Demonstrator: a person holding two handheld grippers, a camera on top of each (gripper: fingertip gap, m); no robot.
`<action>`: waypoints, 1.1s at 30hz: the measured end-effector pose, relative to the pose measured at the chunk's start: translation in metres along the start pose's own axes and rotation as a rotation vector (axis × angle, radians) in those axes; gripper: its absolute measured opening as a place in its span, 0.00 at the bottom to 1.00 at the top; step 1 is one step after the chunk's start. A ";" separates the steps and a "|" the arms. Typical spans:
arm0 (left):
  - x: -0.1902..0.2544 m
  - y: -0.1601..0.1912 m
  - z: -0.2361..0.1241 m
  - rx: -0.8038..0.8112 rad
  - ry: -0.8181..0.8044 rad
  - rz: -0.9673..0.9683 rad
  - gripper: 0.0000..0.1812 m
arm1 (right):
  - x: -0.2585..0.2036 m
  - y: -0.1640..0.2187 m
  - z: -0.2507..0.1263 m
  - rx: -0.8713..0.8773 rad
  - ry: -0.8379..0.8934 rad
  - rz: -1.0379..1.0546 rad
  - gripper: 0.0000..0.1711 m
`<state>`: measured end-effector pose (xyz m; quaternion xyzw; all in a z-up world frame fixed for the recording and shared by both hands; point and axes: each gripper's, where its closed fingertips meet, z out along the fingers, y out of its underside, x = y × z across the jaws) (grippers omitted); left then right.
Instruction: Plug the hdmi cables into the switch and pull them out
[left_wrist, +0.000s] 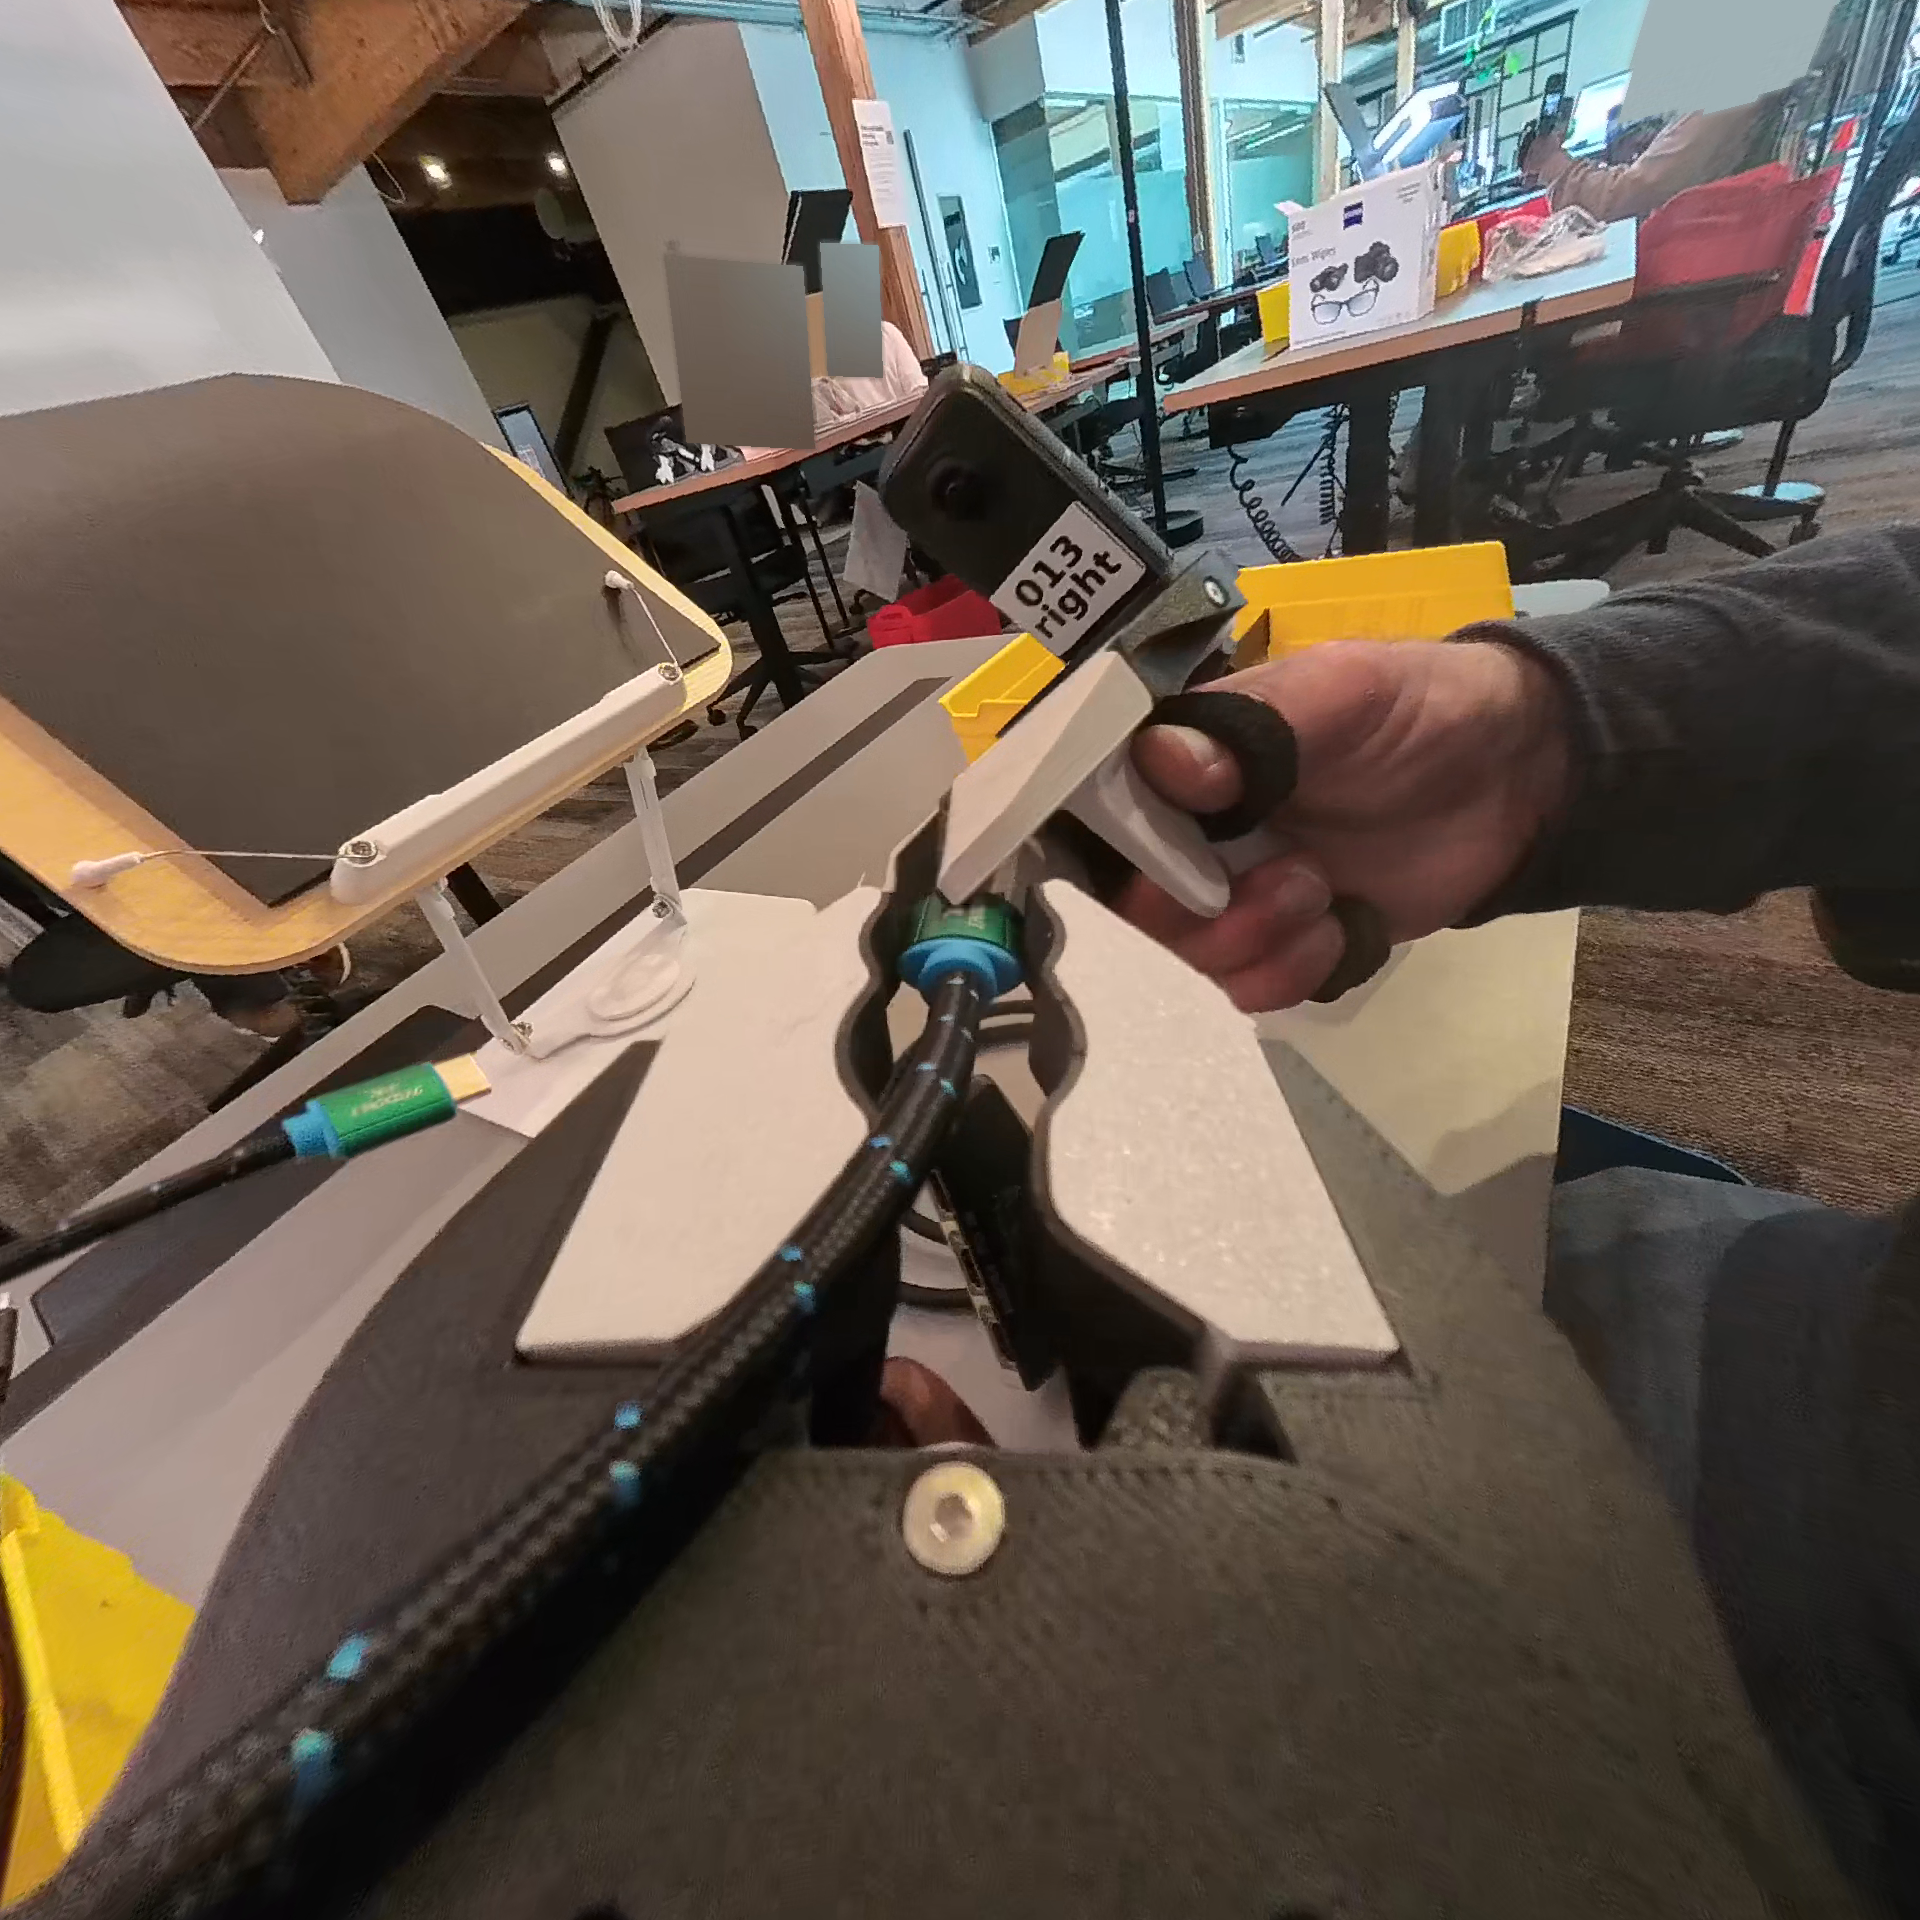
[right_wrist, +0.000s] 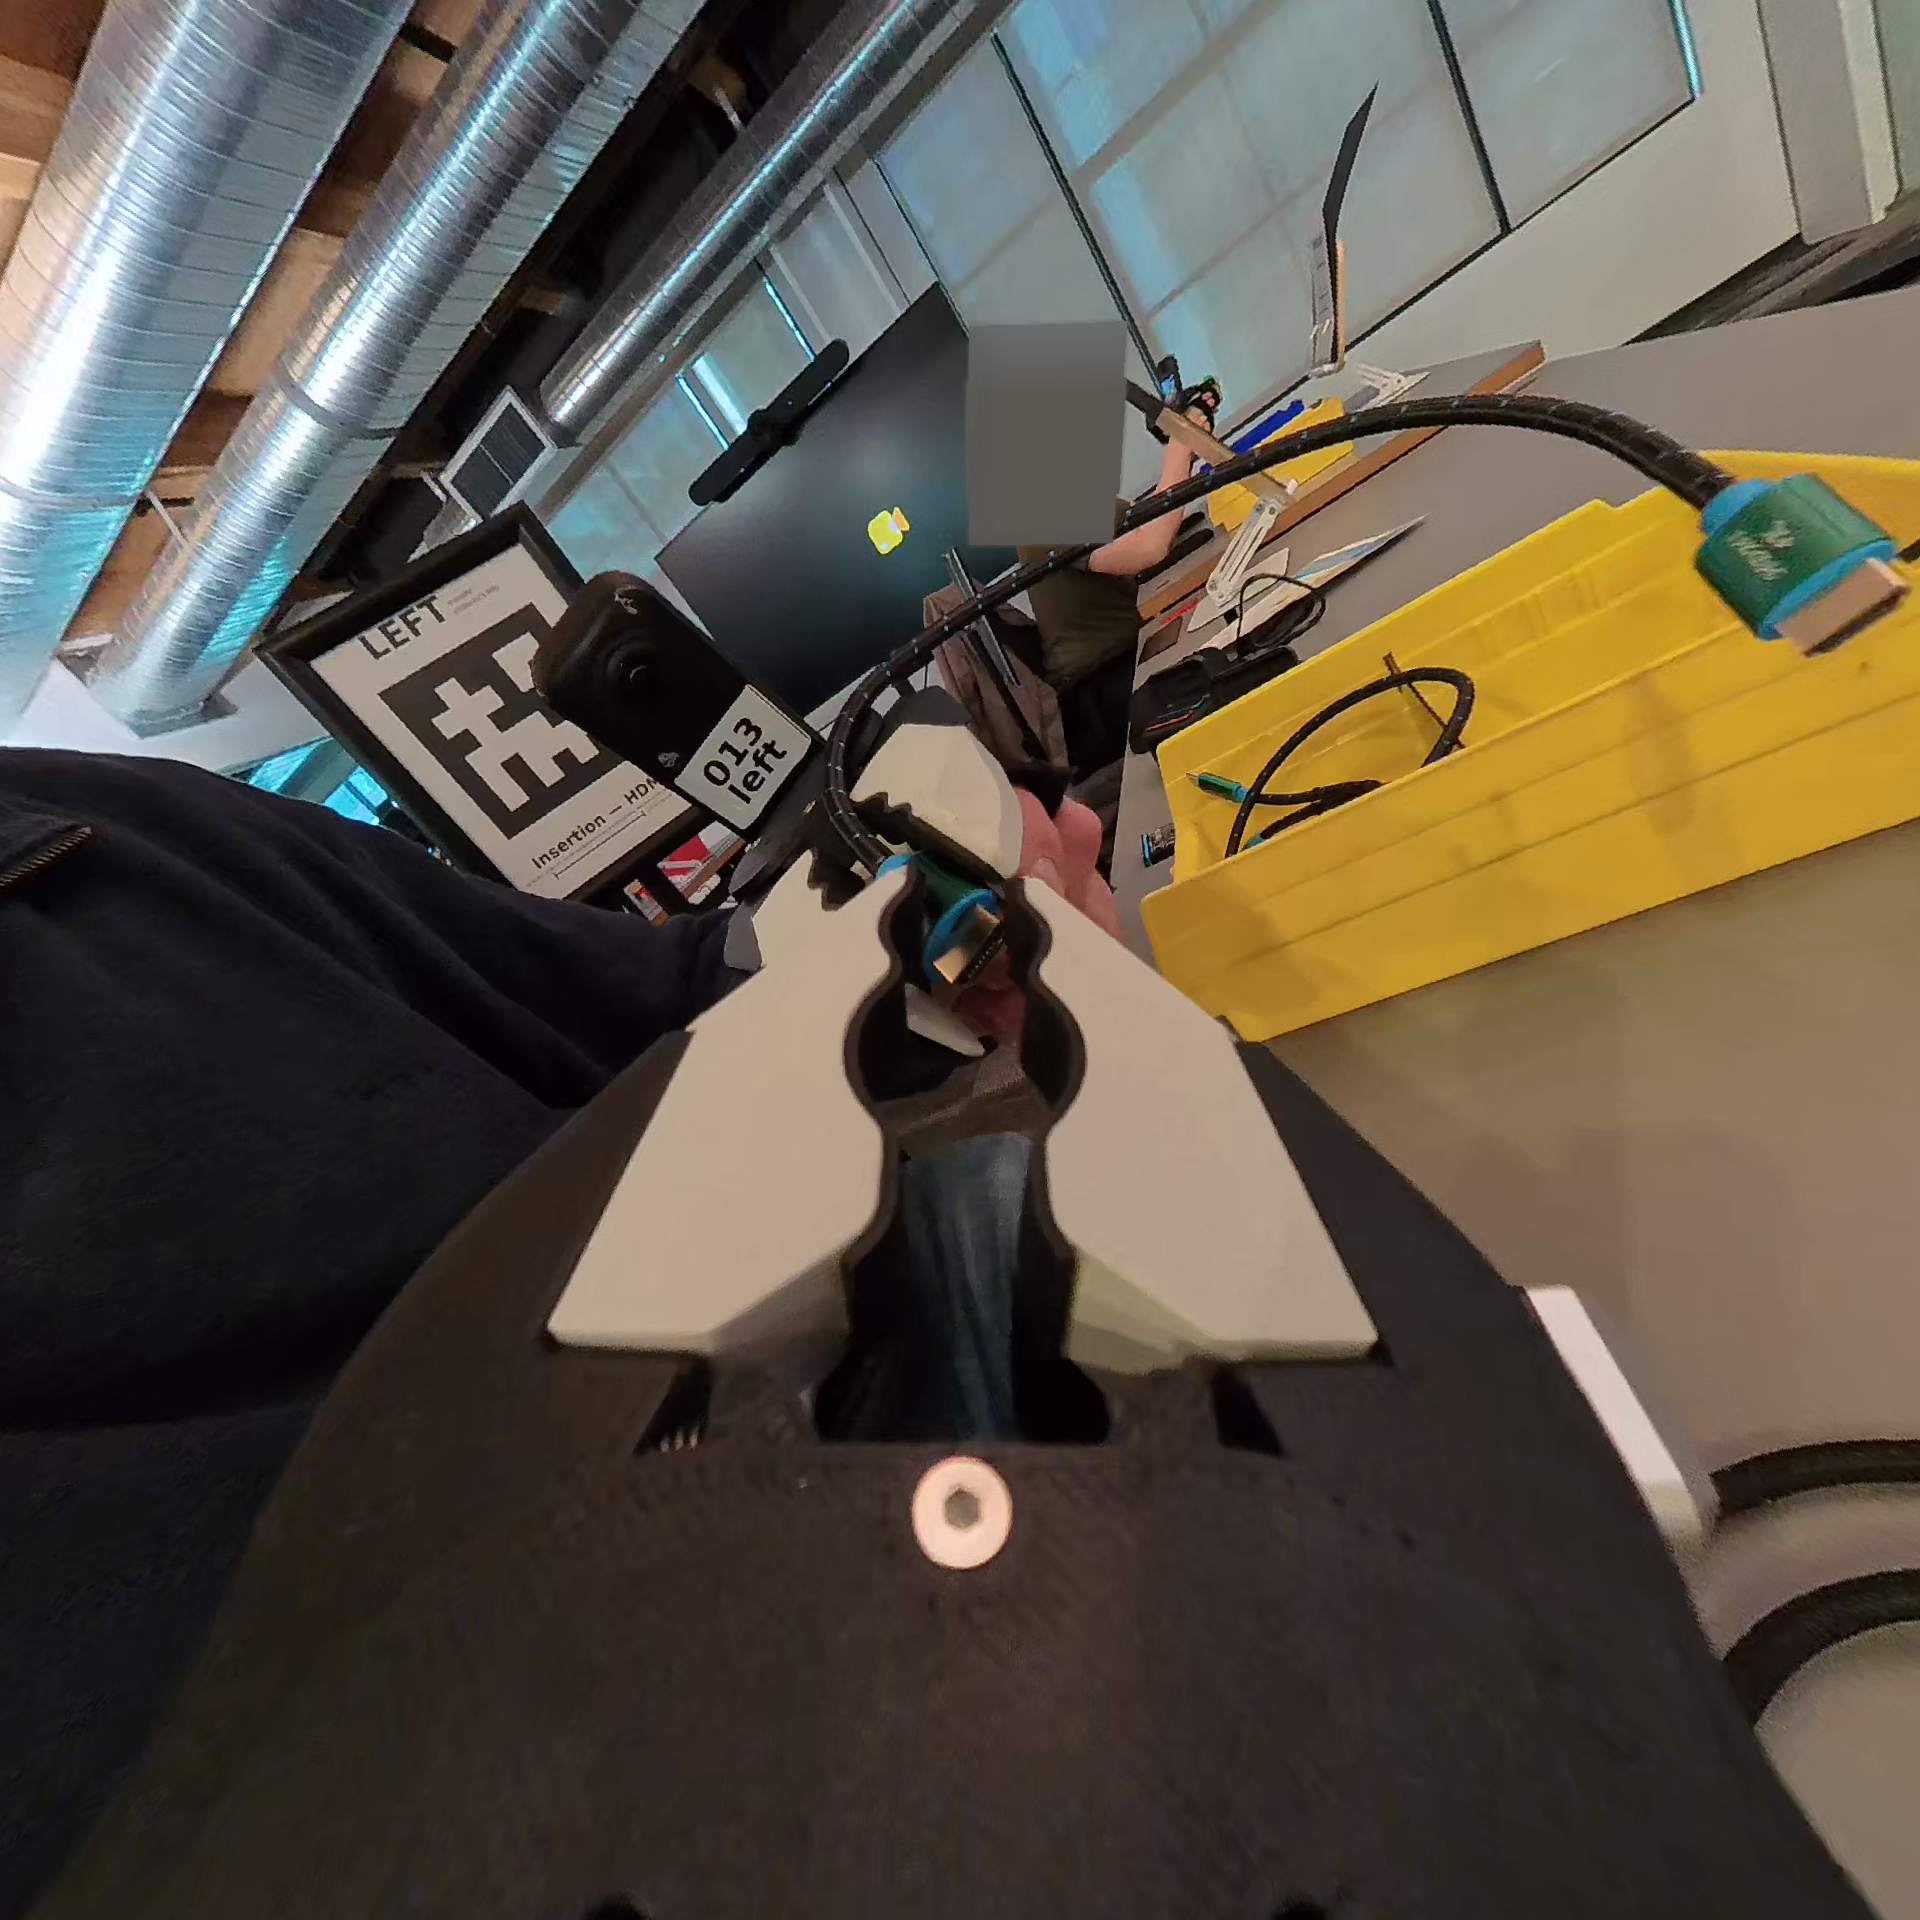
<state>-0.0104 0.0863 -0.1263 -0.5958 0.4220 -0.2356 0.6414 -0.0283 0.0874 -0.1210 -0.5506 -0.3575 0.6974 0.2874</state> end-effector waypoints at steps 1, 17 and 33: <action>-0.001 -0.001 -0.001 0.002 -0.003 0.001 0.12 | 0.000 -0.002 -0.003 0.012 -0.002 0.005 0.07; 0.007 -0.005 -0.004 0.002 0.025 0.178 0.12 | -0.014 0.009 0.002 -0.027 -0.167 0.140 0.07; 0.009 -0.003 -0.004 -0.008 0.033 0.179 0.11 | -0.015 0.011 0.001 -0.039 -0.189 0.201 0.06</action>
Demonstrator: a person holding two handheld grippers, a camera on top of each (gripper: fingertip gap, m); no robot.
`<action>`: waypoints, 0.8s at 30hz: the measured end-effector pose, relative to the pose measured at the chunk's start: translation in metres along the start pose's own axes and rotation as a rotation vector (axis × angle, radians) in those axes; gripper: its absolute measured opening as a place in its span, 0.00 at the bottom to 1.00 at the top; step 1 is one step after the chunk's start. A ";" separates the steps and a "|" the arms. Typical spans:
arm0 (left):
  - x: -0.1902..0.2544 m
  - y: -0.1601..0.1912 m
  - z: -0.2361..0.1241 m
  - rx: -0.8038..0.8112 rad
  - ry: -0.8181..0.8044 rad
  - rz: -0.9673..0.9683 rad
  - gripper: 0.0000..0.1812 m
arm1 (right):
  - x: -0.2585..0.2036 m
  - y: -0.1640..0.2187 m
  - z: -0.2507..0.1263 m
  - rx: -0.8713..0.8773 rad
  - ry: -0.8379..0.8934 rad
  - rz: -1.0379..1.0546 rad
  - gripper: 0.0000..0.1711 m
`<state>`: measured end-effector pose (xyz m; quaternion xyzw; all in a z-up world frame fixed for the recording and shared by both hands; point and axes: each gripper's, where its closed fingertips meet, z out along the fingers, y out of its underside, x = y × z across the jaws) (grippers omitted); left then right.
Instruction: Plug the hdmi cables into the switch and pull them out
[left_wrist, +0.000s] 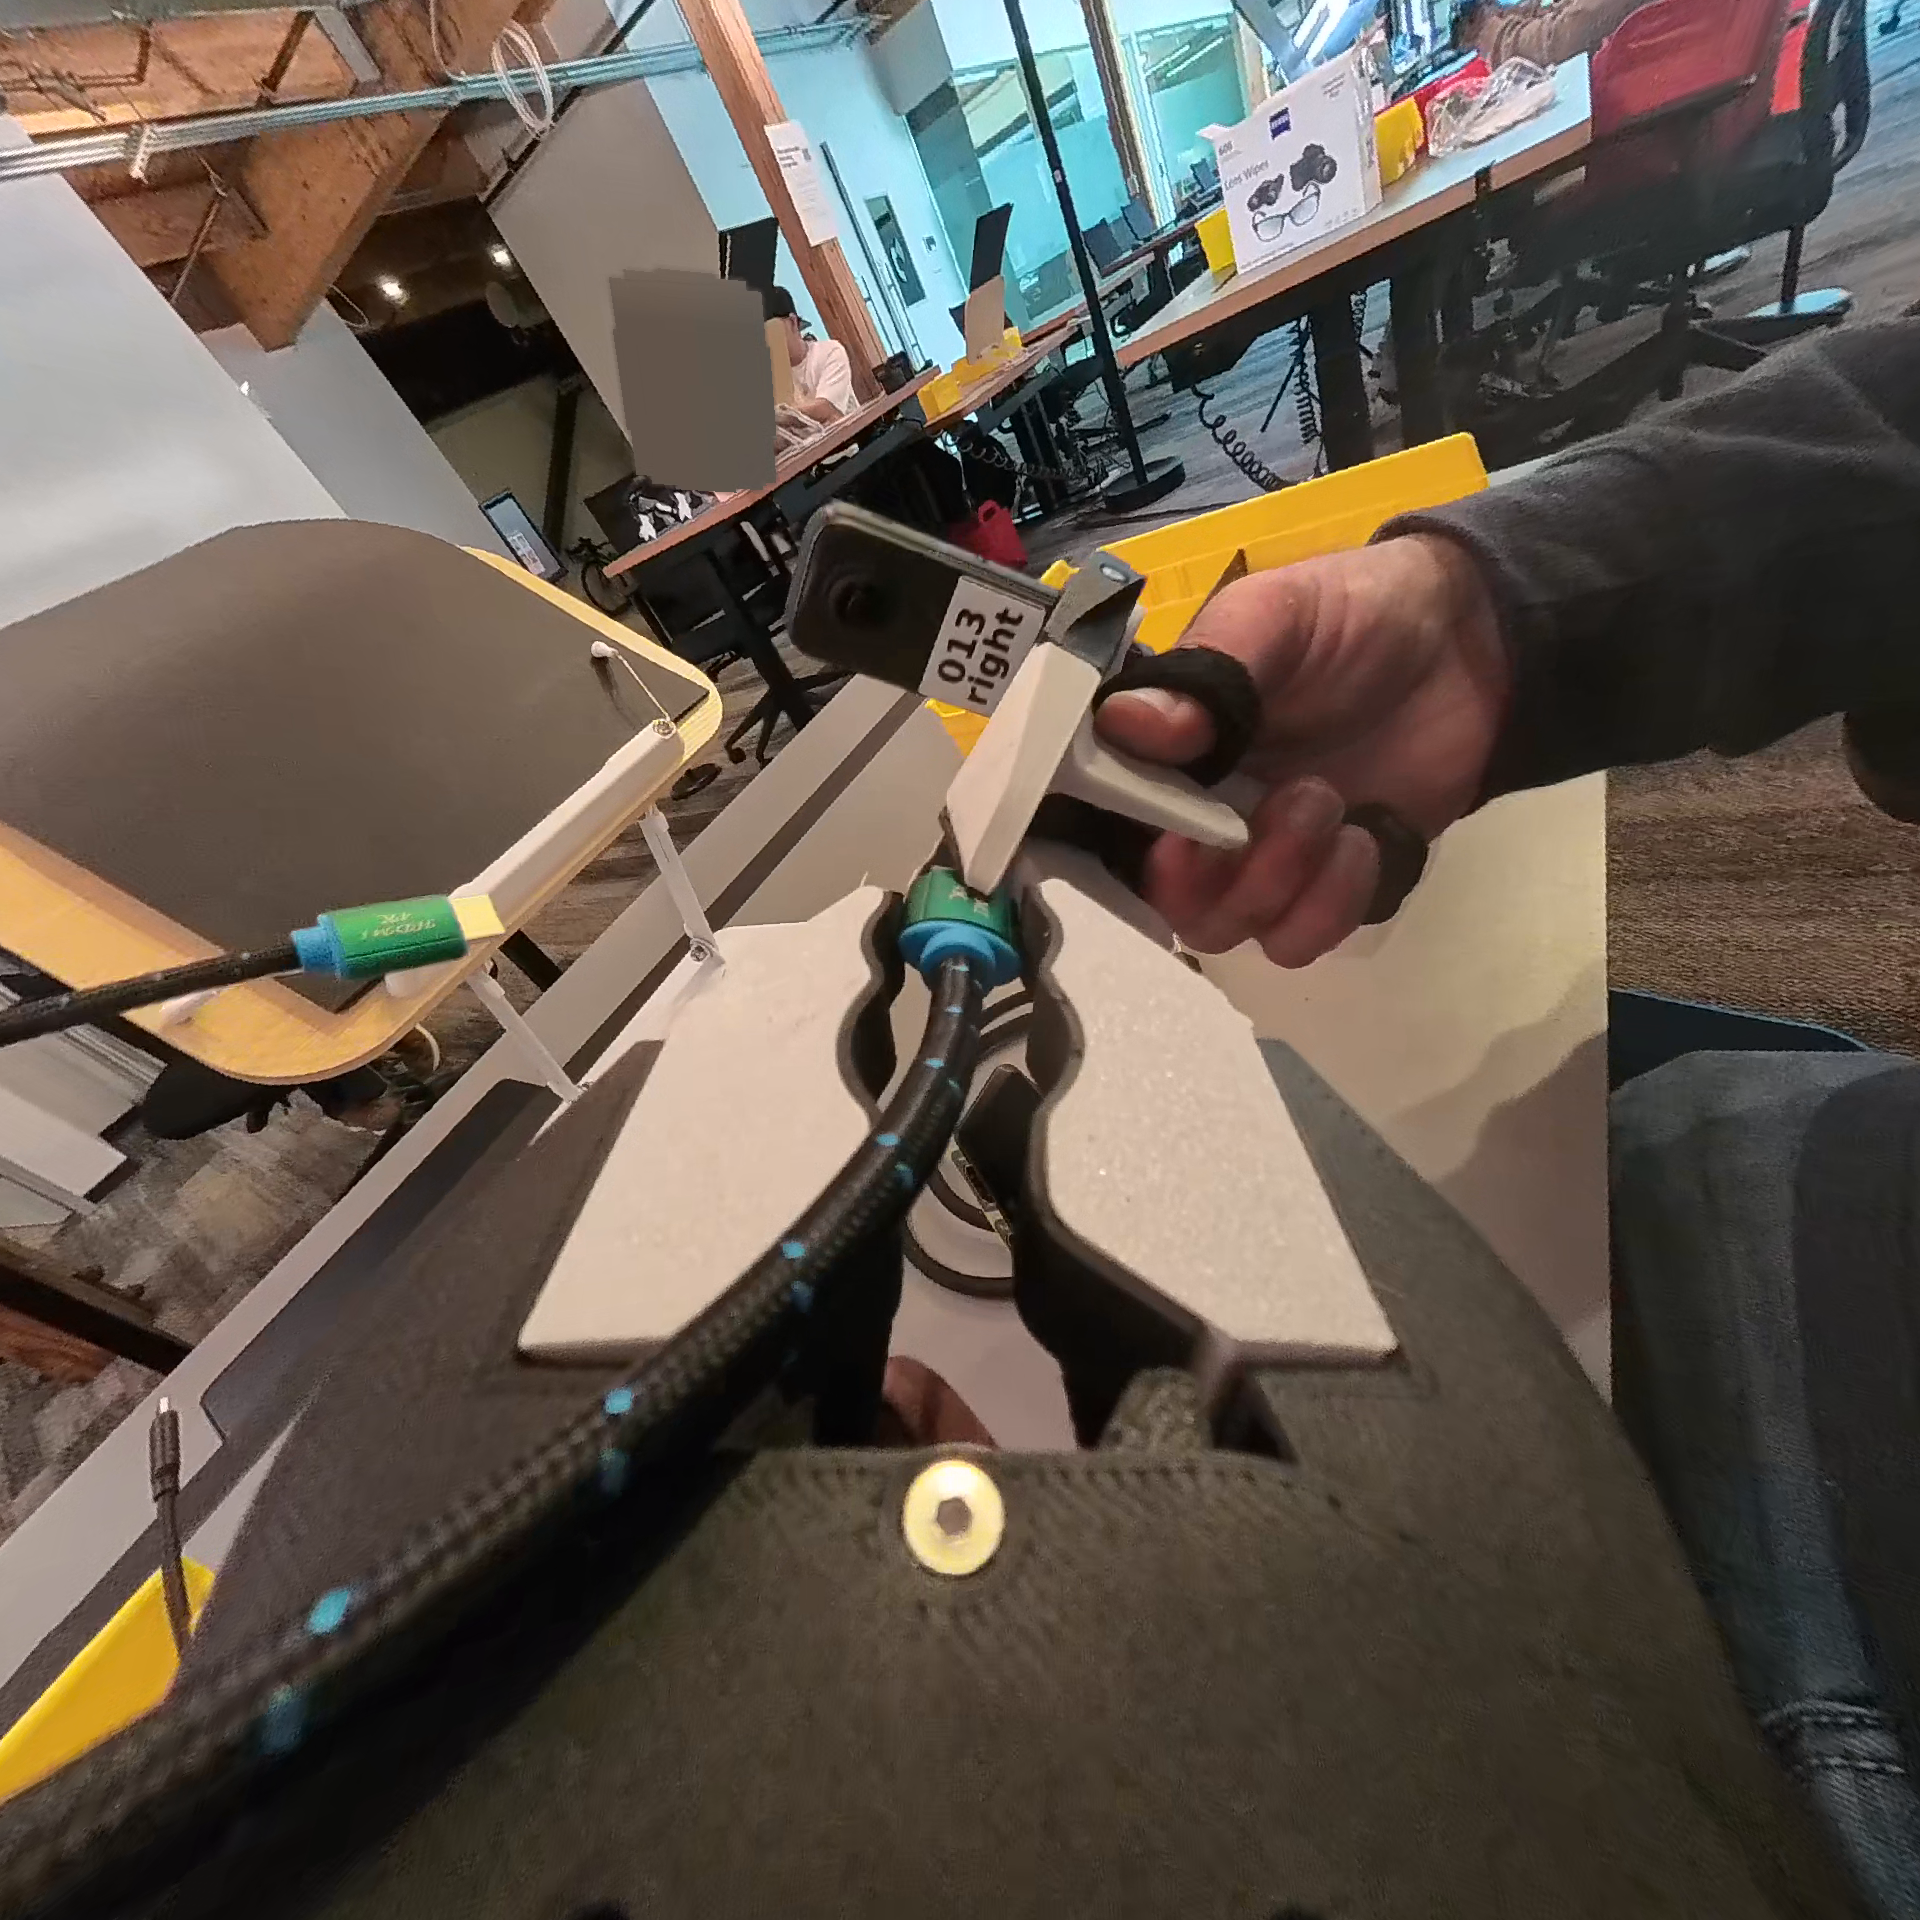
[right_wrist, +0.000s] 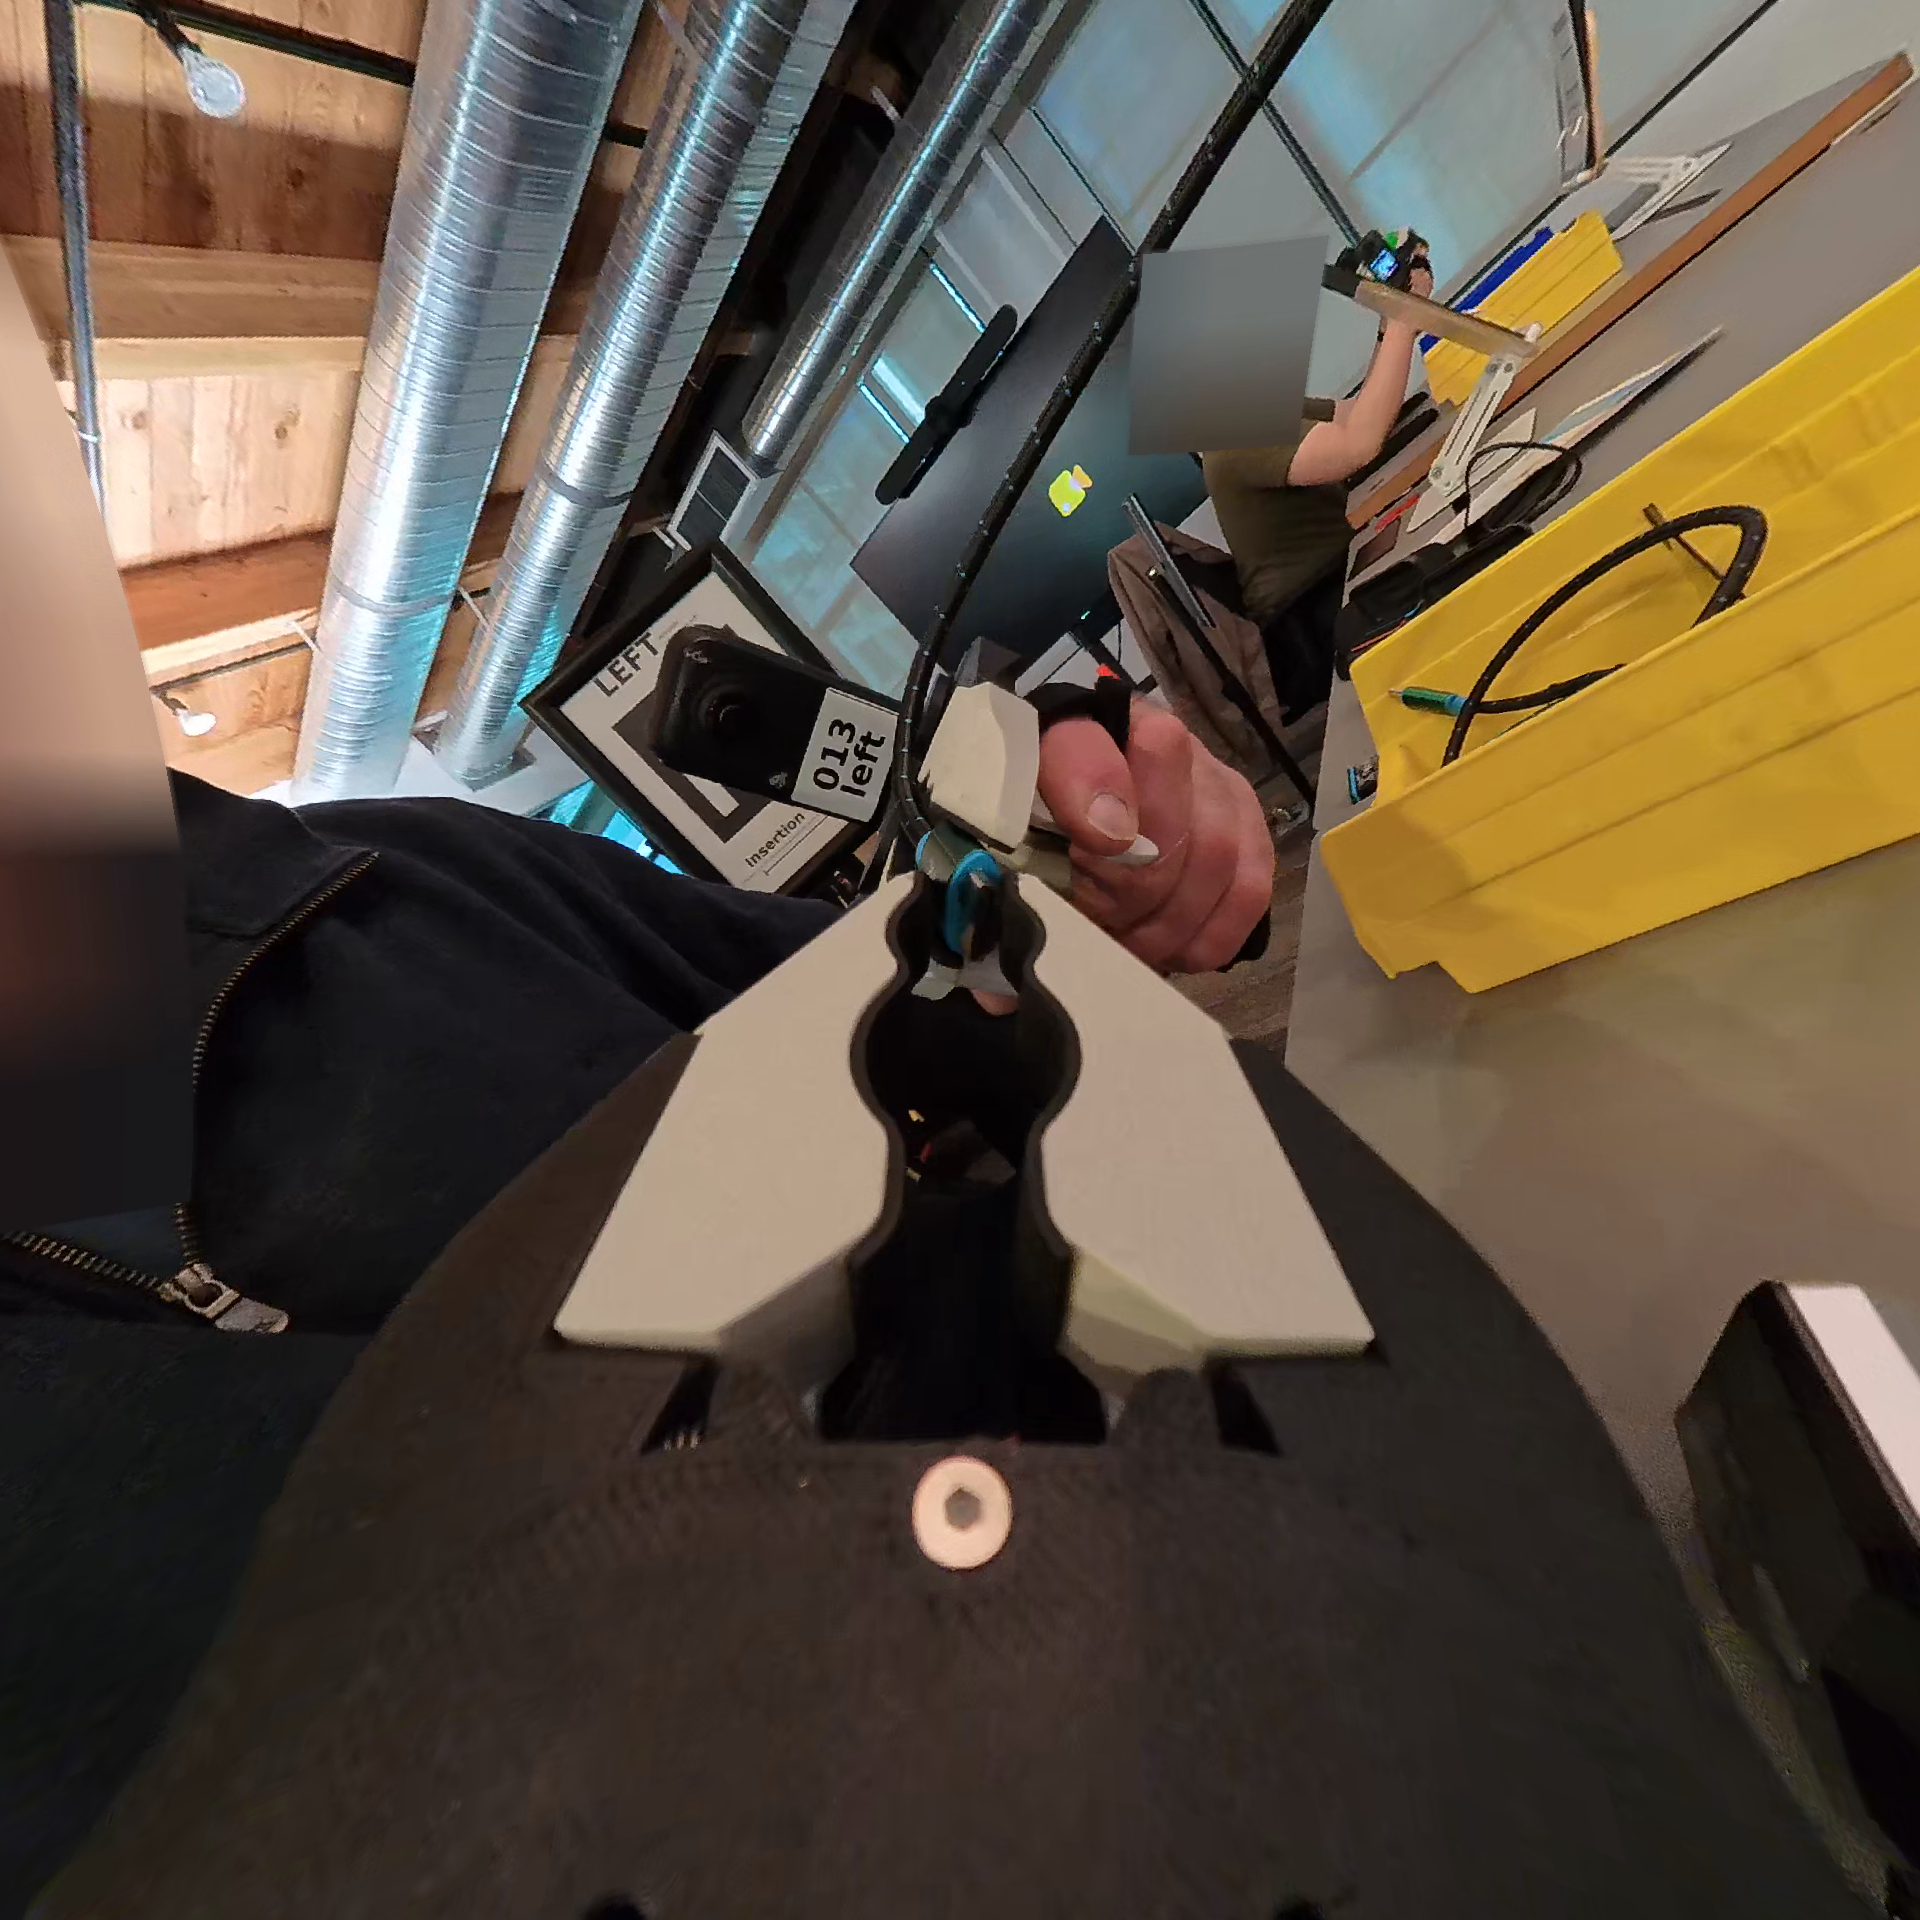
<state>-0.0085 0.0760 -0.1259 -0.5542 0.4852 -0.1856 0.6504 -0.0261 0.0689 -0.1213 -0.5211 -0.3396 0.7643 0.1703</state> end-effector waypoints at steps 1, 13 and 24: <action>0.000 0.000 0.001 -0.005 -0.005 0.003 0.11 | 0.000 0.000 0.000 0.002 -0.002 -0.002 0.06; -0.015 0.000 -0.010 -0.005 -0.051 -0.003 0.11 | 0.045 0.011 -0.055 -0.269 0.641 -0.507 0.29; -0.017 0.012 -0.021 -0.026 -0.064 -0.019 0.11 | 0.117 0.066 -0.093 -0.795 1.329 -0.907 0.71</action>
